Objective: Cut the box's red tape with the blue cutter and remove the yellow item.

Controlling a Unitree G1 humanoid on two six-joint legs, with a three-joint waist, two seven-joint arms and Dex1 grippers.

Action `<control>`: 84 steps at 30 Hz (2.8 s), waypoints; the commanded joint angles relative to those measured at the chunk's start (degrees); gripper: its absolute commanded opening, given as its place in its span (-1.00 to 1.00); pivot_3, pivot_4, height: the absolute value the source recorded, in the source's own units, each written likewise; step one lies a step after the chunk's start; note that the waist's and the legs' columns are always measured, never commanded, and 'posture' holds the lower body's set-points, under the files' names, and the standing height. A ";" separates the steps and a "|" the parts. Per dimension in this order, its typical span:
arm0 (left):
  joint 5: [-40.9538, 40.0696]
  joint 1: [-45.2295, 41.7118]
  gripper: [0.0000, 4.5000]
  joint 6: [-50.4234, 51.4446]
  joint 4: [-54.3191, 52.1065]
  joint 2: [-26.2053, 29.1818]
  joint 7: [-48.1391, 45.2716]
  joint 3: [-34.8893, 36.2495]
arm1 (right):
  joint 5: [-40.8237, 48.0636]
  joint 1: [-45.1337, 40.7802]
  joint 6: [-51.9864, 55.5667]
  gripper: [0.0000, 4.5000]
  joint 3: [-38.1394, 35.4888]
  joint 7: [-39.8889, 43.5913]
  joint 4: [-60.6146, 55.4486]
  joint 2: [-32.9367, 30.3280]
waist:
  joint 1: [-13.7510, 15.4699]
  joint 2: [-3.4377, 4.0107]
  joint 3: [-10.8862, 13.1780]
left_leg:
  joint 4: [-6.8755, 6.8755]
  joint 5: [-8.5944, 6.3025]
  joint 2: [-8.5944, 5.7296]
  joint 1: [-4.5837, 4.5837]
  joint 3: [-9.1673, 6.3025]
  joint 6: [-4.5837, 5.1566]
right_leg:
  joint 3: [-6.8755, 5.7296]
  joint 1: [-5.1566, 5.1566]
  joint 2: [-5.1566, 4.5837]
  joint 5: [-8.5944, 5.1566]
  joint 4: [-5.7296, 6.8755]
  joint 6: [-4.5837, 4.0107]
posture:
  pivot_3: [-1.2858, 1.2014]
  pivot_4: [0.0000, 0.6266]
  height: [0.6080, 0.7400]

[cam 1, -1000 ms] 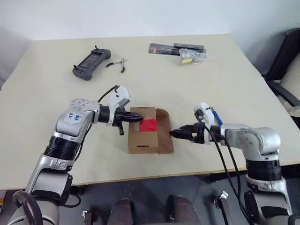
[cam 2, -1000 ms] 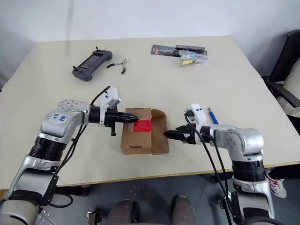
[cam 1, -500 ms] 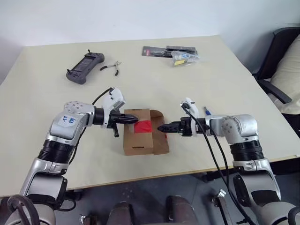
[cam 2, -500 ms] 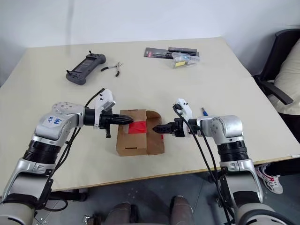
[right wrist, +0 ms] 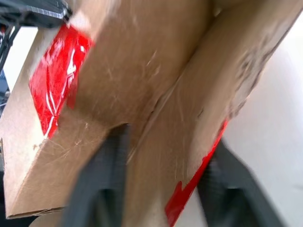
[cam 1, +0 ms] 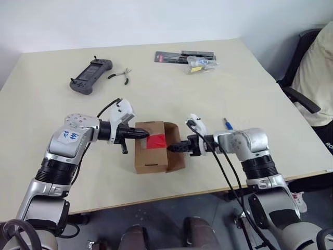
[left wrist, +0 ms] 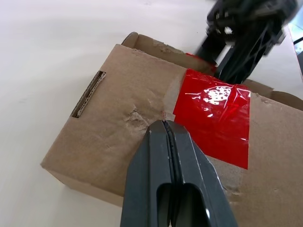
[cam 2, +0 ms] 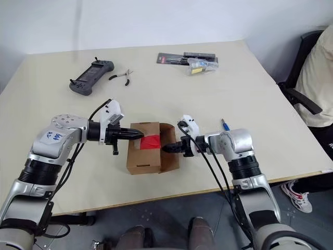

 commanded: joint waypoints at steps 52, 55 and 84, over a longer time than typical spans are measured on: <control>-9.45 -6.07 -1.00 -11.15 4.58 -3.66 -7.62 7.80 | 82.69 -25.80 3.88 -0.99 9.97 -98.23 -5.23 -17.09 | 1.59 0.24 0.56 | 0.44 -0.08 0.03 -1.32 -0.08 0.15 | -0.20 -0.90 -0.01 0.05 -0.28 0.06 | 0.03 -0.52 1.00; -8.18 -7.90 -1.00 -12.33 5.30 -4.34 -11.61 3.58 | 82.44 -26.73 3.53 -0.99 10.32 -98.21 -4.12 -17.24 | 1.41 0.24 0.60 | 0.41 -0.08 0.04 -1.38 -0.08 0.15 | -0.23 -0.97 -0.01 0.04 -0.27 0.06 | 0.03 -0.52 1.00; 5.42 -2.22 -1.00 -24.52 10.76 4.41 -18.98 -3.46 | 72.87 -24.47 8.23 -0.99 8.32 -91.10 -2.75 -19.22 | 2.24 0.30 0.58 | 0.64 -0.06 0.02 -1.92 -0.05 0.15 | -0.14 -1.53 -0.02 0.05 -0.04 0.06 | 0.03 -0.52 1.00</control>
